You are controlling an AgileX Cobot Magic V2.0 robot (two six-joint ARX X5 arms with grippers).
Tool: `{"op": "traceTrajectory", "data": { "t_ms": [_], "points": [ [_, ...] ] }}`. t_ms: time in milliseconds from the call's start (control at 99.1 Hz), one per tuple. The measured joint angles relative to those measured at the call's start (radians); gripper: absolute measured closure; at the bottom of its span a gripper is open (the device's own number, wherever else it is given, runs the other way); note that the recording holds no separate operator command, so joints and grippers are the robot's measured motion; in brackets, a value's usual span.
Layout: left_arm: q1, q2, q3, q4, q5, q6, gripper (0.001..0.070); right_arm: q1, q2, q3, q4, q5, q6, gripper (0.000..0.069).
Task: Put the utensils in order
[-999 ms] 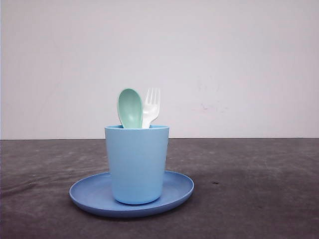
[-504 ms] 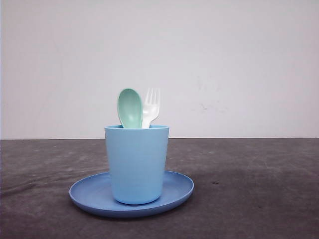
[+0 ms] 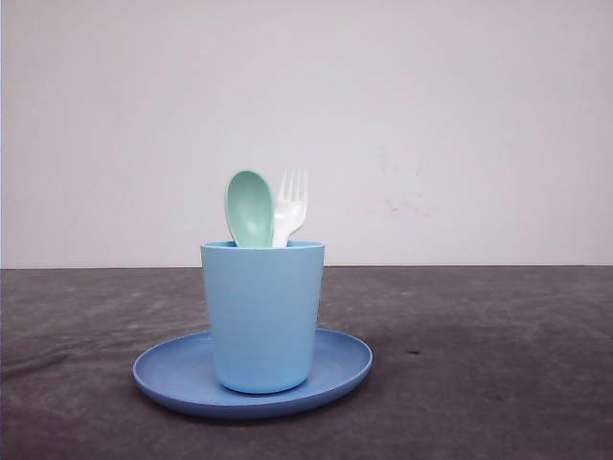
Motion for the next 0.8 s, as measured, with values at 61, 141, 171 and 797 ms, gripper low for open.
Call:
{"op": "traceTrajectory", "data": {
  "t_ms": [61, 141, 171, 797],
  "points": [
    [0.000, 0.000, 0.000, 0.000, 0.000, 0.000, 0.0691, -0.085, 0.000, 0.000, 0.045, -0.051, -0.046, 0.0677],
    [0.000, 0.000, 0.000, 0.000, 0.000, 0.000, 0.0691, -0.234, -0.002, 0.000, 0.073, -0.165, -0.086, 0.0677],
    [0.000, 0.000, 0.000, 0.000, 0.000, 0.000, 0.0691, -0.292, -0.002, 0.000, 0.074, -0.209, -0.093, 0.0677],
    [0.000, 0.000, 0.000, 0.000, 0.000, 0.000, 0.0691, -0.874, -0.316, -0.523, 0.230, -0.523, -0.117, 0.0677]
  ]
}}
